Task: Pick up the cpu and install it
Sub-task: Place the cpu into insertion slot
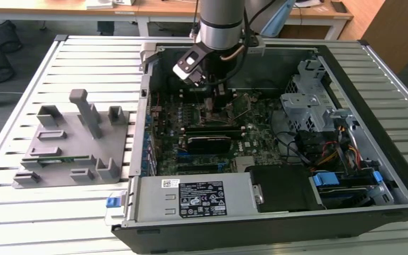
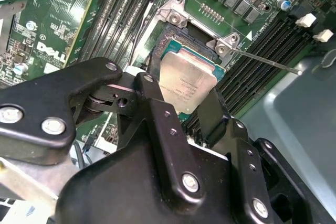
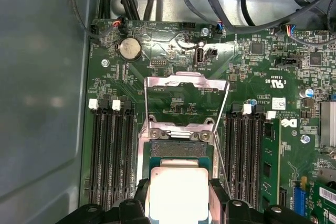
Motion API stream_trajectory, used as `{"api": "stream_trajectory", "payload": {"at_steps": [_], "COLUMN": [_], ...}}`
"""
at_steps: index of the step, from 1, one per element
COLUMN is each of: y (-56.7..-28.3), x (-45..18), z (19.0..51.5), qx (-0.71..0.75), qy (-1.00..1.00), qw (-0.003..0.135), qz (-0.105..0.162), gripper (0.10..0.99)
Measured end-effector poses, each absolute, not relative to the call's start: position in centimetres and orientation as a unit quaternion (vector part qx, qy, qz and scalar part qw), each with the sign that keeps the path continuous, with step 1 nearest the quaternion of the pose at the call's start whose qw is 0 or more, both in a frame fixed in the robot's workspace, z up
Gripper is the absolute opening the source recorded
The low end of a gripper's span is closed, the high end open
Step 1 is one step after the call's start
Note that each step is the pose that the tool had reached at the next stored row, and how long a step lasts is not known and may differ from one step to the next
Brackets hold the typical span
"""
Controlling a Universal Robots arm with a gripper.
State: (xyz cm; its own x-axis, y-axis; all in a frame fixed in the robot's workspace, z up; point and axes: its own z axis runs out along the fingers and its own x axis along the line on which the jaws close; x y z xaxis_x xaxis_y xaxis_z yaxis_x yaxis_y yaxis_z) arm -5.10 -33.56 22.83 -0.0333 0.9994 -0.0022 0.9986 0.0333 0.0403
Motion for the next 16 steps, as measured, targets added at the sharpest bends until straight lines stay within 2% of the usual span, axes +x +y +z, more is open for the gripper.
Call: {"api": "stream_trajectory", "payload": {"at_steps": [16], "y": [-33.6], "x": [-5.1], "z": [21.6], "qx": [0.697], "qy": [0.716], "qw": [0.015], "qz": [0.014], "gripper": [0.529]}}
